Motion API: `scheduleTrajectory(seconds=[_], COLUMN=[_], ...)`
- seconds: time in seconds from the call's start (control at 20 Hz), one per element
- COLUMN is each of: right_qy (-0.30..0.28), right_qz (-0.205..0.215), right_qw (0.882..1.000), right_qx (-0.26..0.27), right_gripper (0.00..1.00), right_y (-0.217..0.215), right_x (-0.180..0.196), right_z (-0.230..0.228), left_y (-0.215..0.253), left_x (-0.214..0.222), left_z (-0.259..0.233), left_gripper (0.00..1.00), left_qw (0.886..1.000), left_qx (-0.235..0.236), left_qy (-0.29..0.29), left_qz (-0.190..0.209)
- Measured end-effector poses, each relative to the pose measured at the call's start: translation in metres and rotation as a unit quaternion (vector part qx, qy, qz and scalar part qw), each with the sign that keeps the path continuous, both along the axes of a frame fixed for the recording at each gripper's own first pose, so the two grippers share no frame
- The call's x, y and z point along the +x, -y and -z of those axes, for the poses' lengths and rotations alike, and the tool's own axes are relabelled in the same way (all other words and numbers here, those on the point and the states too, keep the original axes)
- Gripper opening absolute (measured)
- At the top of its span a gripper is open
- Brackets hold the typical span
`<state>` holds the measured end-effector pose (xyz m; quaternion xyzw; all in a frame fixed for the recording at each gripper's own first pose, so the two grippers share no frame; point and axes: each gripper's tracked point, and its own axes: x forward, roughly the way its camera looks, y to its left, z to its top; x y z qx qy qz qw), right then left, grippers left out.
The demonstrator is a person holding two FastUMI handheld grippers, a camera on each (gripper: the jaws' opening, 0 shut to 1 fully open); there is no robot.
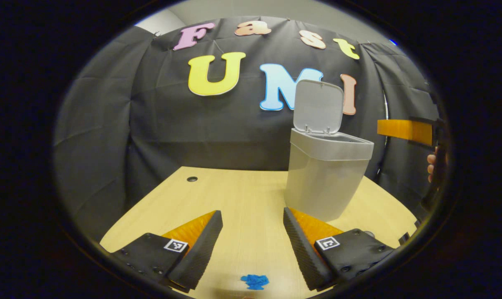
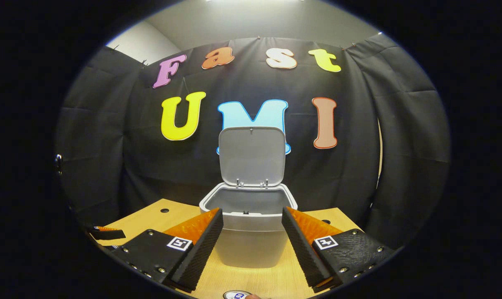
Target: Press the lid of the desktop garbage bin to open it, pick up the crumpled paper on the desktop and throw it into the bin, then pick up the pop can on the desktop and drop it into the bin, and finally close the garbage bin lid.
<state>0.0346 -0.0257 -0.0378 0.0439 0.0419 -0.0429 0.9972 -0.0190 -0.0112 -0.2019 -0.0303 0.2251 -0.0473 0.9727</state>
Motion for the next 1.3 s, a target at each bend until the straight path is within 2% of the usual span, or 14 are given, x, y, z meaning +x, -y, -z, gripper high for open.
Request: scheduleTrajectory(seconds=[0.2,0.4,0.5,0.55,1.3], right_qy=[0.002,-0.02,-0.026,-0.027,-0.055], right_qz=[0.002,-0.008,-0.012,-0.014,-0.021], right_qw=[1.0,1.0,1.0,1.0,0.998], right_qx=[0.0,-0.001,0.002,0.002,-0.027], right_gripper=[0.92,0.92,0.89,0.92,0.92], right_y=[-0.001,-0.008,-0.011,-0.013,-0.021], right_x=[-0.002,-0.005,-0.008,-0.009,-0.029], right_z=[-0.001,0.012,0.013,0.015,0.025], left_y=[0.0,0.001,0.003,0.004,0.008], left_x=[-0.008,-0.018,-0.023,-0.026,-0.078], left_z=[0.032,0.062,0.072,0.078,0.161], left_gripper=[0.98,0.99,0.96,0.97,0.97], left_qw=[0.999,0.996,0.995,0.994,0.979], left_qx=[-0.008,0.004,0.009,0.011,0.034], left_qy=[-0.042,-0.086,-0.098,-0.104,-0.19], left_qz=[0.0,0.009,0.018,0.024,0.071])
